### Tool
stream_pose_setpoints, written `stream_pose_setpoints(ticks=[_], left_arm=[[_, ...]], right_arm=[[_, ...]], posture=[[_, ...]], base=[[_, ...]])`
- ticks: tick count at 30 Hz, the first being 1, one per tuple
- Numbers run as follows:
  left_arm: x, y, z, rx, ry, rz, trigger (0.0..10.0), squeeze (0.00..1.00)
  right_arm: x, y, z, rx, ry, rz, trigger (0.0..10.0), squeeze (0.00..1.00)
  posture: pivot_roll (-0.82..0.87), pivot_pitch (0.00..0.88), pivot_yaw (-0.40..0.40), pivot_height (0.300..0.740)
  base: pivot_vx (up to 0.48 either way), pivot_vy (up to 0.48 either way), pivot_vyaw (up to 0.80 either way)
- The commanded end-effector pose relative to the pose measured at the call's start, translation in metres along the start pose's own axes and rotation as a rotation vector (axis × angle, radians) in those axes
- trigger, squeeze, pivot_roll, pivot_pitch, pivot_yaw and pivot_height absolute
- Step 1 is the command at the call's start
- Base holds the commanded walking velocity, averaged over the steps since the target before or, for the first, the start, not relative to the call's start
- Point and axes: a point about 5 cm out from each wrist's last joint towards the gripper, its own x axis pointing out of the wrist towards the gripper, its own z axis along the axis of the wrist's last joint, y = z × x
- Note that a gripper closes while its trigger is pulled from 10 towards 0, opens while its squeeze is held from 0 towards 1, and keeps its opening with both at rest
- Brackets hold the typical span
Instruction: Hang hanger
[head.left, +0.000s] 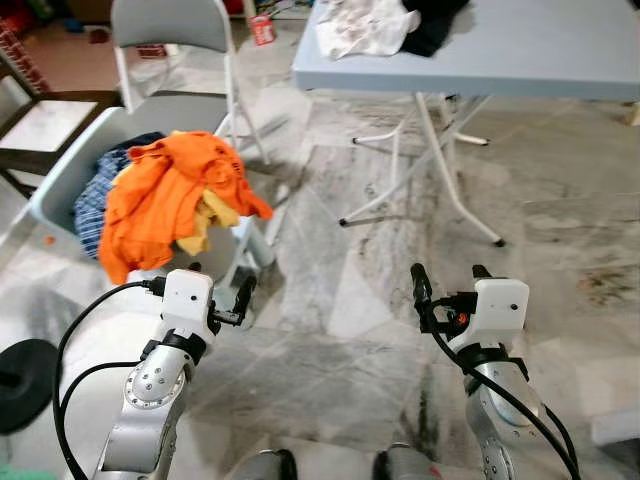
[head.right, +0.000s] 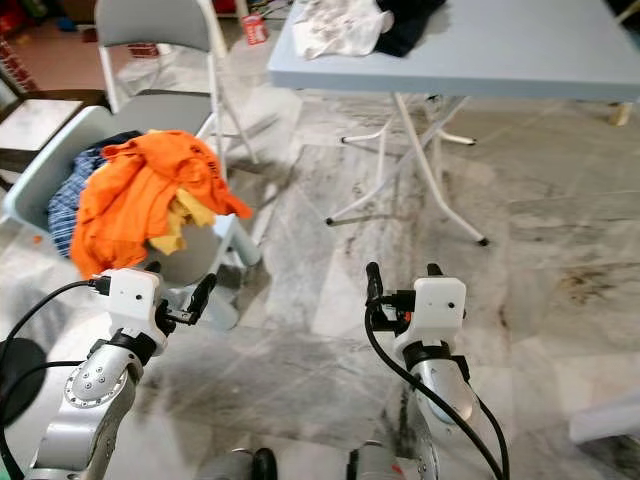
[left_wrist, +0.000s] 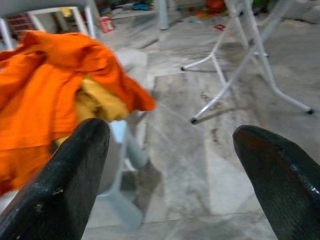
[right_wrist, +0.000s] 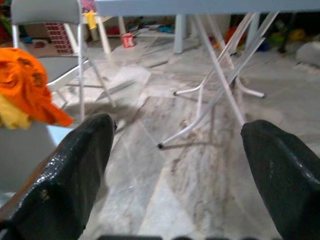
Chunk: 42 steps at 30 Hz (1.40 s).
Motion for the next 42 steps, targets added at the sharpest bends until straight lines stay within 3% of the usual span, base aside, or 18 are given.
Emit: stream_pose_setpoints(ticks=[1, 25, 37, 42], left_arm=[[-0.001, -0.002, -0.002, 0.008, 0.012, -0.01, 10.0, 0.0], [0.002, 0.002, -0.01, -0.007, 0.039, 0.016, 10.0, 0.0], [0.0, -0.005, -0.003, -0.036, -0.022, -0.075, 10.0, 0.0], [0.0, -0.007, -0.002, -0.044, -0.028, -0.092, 10.0, 0.0]], right_arm=[[-0.003, -0.004, -0.001, 0.014, 0.005, -0.012, 10.0, 0.0], [-0.006, 0.0, -0.002, 0.031, 0.003, 0.018, 10.0, 0.0], [-0.007, 0.001, 0.001, 0.017, -0.015, 0.042, 10.0, 0.0], [-0.008, 0.002, 0.001, 0.016, -0.017, 0.054, 10.0, 0.0]], posture=[[-0.07, 0.22, 0.065, 0.74], [-0.07, 0.227, 0.067, 0.74], [-0.08, 0.229, 0.067, 0.74], [-0.08, 0.228, 0.062, 0.74]], base=[[0.0, 0.398, 0.0], [0.0, 0.446, 0.0], [0.0, 0.0, 0.0], [0.209, 0.0, 0.59]])
